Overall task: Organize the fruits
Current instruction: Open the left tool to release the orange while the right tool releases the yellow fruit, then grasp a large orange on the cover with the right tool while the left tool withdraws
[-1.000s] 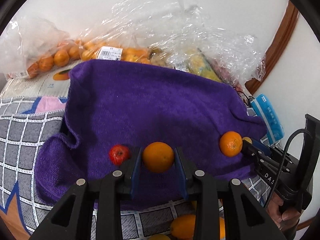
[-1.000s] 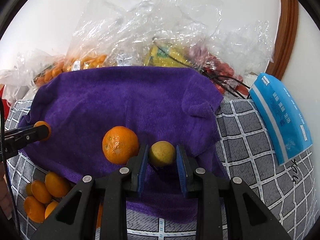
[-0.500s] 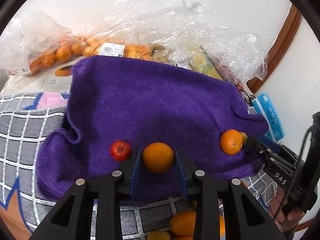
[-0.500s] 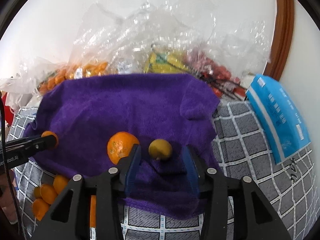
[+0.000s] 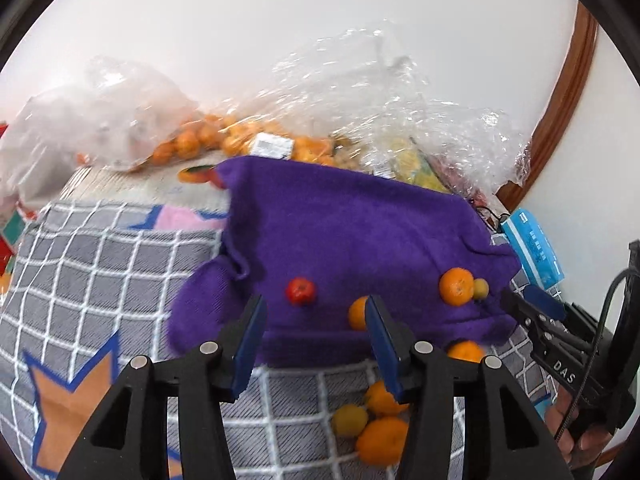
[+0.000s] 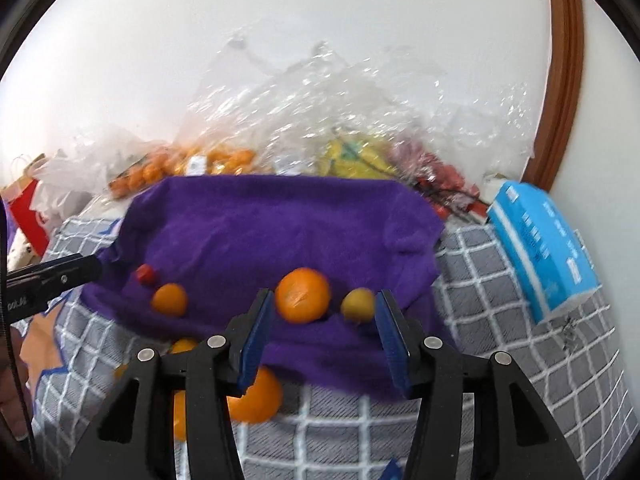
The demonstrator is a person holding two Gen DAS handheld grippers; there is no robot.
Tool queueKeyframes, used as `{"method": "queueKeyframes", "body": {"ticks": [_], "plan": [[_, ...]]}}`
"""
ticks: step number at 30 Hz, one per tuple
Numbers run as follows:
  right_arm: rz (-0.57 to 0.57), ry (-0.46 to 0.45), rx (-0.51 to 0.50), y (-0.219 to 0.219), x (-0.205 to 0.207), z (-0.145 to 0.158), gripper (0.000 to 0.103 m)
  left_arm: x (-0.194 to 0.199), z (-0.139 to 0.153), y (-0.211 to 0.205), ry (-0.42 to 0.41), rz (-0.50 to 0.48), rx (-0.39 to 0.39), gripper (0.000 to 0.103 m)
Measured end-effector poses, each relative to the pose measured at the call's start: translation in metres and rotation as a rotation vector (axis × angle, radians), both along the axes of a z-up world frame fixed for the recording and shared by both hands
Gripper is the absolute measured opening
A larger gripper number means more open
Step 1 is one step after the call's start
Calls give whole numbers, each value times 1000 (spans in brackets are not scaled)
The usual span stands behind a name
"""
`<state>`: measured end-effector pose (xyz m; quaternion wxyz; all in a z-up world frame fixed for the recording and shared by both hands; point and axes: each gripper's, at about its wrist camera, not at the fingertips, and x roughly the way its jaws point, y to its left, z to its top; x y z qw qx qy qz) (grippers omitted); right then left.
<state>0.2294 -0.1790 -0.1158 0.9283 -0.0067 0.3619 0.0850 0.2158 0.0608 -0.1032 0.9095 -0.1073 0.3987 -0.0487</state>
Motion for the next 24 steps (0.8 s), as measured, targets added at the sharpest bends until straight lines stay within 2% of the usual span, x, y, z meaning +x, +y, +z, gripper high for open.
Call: {"method": "queueKeyframes", "body": {"ticks": [9,21,23,24], "plan": [[72,86,-5,30,-23,-38,55,-37,-17,33,34,45,11,51],[49,78,-53,44,-23,-59,54,-60,-58,46,133,82,19,52],[46,70,-49,44,-24,-60,44,-61,-63,46,142,95,20,52],[42,64,-48,44,-25,-61,44,-63,-66,46,136,99,25,52]]}}
